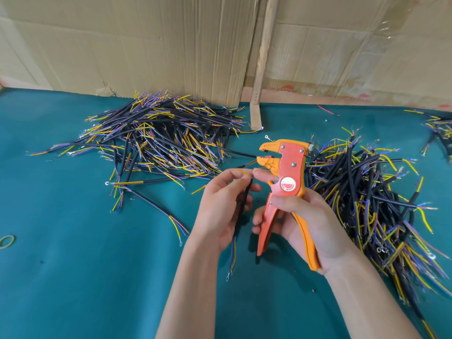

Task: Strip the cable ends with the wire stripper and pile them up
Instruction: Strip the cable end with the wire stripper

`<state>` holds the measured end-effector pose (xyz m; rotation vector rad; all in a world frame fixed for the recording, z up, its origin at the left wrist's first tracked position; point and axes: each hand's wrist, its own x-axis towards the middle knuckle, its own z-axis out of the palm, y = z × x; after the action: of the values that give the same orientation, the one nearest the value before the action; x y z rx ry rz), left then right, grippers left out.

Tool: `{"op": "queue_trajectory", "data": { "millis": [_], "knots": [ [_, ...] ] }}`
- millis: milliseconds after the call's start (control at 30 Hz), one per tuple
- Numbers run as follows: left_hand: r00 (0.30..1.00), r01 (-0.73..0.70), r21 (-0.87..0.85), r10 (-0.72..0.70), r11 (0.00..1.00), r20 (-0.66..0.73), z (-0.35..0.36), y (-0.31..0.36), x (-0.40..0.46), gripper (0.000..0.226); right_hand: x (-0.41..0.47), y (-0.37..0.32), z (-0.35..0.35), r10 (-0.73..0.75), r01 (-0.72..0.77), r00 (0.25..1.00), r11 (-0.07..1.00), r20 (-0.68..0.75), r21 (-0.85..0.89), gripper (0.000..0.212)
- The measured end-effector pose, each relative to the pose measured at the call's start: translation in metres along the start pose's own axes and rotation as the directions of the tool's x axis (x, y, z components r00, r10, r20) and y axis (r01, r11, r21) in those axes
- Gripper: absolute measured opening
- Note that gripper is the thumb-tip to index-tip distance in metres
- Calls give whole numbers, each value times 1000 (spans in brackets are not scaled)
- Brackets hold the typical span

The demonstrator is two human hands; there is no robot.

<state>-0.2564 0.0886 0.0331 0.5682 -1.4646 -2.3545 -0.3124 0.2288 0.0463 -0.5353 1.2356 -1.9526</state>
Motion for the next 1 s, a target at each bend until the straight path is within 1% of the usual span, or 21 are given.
{"op": "queue_trajectory", "data": {
  "millis": [67,133,233,267,300,333,400,433,500,533,600,667,867,933,1000],
  "knots": [
    [1000,-21,2,21,1000,18,-1,-1,-1,16,0,-1,-1,-3,3,1000,1000,-11,10,47],
    [999,-32,3,31,999,31,-3,-1,0,12,0,-2,-3,-3,3,1000,1000,-12,7,46],
    [998,-22,-2,22,1000,58,-4,-1,0,24,0,-2,-2,8,-8,1000,1000,-6,-5,51],
    [998,-19,-8,19,1000,60,-4,-1,1,23,0,-1,-2,13,-13,1000,1000,-4,-11,52],
    [998,-21,-9,22,1000,52,-3,-1,1,17,0,-1,-2,16,-16,1000,1000,-1,-17,50],
    [999,-25,8,25,1000,28,-2,-1,1,16,0,-1,-2,20,-20,1000,1000,3,-24,48],
    [998,-38,85,42,996,-41,0,-3,3,33,-1,0,-1,38,-37,999,998,21,-46,46],
    [997,-44,108,50,993,-60,1,-5,4,36,-1,1,0,46,-44,999,997,29,-57,48],
    [996,-52,118,60,992,-65,1,-5,3,33,-2,1,1,57,-55,998,997,29,-60,54],
    [996,-52,114,59,992,-63,1,-4,2,32,-2,0,2,57,-56,998,997,26,-54,56],
    [995,-37,91,45,995,-90,2,-2,3,29,-2,-1,1,52,-51,998,998,26,-44,52],
    [993,-8,57,15,998,-113,2,-2,3,34,-2,-2,1,53,-52,998,998,30,-38,48],
    [994,-1,-5,1,1000,-105,5,-1,2,36,-2,0,2,46,-45,998,999,34,-27,49],
    [995,7,-64,-13,998,-97,6,0,2,31,-1,-1,2,33,-33,999,999,24,5,49],
    [998,11,-80,-16,997,-59,4,1,2,18,-2,-3,0,20,-20,1000,999,6,33,48]
  ]
}}
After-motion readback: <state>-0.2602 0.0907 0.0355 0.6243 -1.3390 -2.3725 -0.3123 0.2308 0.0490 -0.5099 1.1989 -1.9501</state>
